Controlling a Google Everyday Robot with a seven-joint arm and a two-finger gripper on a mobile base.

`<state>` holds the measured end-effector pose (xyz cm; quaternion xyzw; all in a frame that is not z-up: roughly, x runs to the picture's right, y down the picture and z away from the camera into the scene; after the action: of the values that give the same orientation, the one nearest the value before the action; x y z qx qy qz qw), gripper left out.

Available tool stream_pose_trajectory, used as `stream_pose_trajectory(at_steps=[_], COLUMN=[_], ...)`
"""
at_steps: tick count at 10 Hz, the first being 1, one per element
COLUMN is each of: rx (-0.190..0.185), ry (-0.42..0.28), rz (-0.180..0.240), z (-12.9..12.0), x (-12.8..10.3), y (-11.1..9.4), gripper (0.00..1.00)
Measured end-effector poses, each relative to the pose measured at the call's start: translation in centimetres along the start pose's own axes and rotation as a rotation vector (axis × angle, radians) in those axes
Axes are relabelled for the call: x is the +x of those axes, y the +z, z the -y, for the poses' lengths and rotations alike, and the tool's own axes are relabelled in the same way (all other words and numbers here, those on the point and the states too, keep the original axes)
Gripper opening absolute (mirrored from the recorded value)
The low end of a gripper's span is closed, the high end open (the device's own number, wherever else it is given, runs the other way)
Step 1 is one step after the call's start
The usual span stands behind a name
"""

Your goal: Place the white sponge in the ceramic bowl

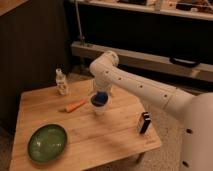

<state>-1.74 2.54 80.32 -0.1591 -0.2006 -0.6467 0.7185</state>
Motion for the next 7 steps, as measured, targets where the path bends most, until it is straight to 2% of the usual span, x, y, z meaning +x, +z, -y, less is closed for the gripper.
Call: stream_pose_trajectory(at_steps=[1, 3, 7], rx=[-0.010, -0.015, -0.026], ry=[-0.016, -0.025, -0.035], rz=[0.004, 0.012, 0.026], z=[0.0, 0.2, 0.0], x=[-0.1, -0.5, -1.2], y=[0.2, 0.5, 1.2], gripper=[0.80, 0.67, 0.27])
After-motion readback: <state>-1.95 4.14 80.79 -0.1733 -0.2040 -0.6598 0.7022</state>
